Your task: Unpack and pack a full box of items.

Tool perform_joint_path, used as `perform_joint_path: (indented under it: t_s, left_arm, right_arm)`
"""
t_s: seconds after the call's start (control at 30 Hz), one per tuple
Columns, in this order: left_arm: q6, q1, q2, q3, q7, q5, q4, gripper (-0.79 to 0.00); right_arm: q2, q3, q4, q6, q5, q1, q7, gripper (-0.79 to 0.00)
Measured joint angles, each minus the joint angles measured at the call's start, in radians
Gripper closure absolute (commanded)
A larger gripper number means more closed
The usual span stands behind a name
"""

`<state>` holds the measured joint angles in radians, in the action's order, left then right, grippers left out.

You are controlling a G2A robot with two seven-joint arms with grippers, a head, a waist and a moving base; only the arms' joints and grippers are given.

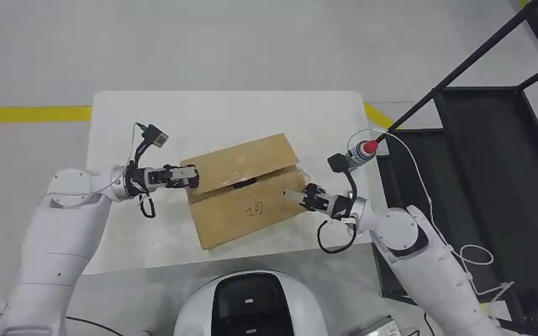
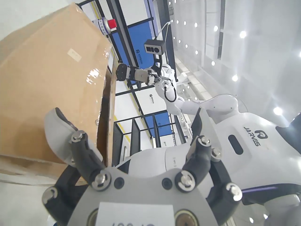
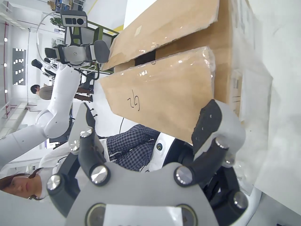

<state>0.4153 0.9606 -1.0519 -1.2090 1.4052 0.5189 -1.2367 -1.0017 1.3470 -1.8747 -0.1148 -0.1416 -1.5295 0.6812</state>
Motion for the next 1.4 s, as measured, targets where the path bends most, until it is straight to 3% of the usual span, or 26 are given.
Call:
perform_joint_path:
  t_s: [0.5,0.77,0.97,1.4]
  left_arm:
    - [-0.046,0.039,0.012,0.029,0.045,0.024,-0.025,-0.785]
    - [-0.052,0.074,0.024,0.019,0.017,-0.054,-0.054,-0.785]
    - [-0.080,0.091,0.029,0.020,0.001,-0.081,-0.080,-0.785]
    - [-0.232,0.067,0.022,0.046,-0.094,-0.039,-0.058,-0.785]
  right_arm:
    - [-0.007,-0.036,0.032,0.030,-0.077,0.031,-0.041,-0.785]
    - [-0.009,-0.029,0.041,0.036,-0.086,0.034,-0.073,-0.785]
    - [0.000,0.069,-0.031,-0.005,-0.045,-0.022,-0.094,-0.785]
    - [0.025,0.296,-0.143,-0.177,-0.012,-0.214,-0.003,-0.785]
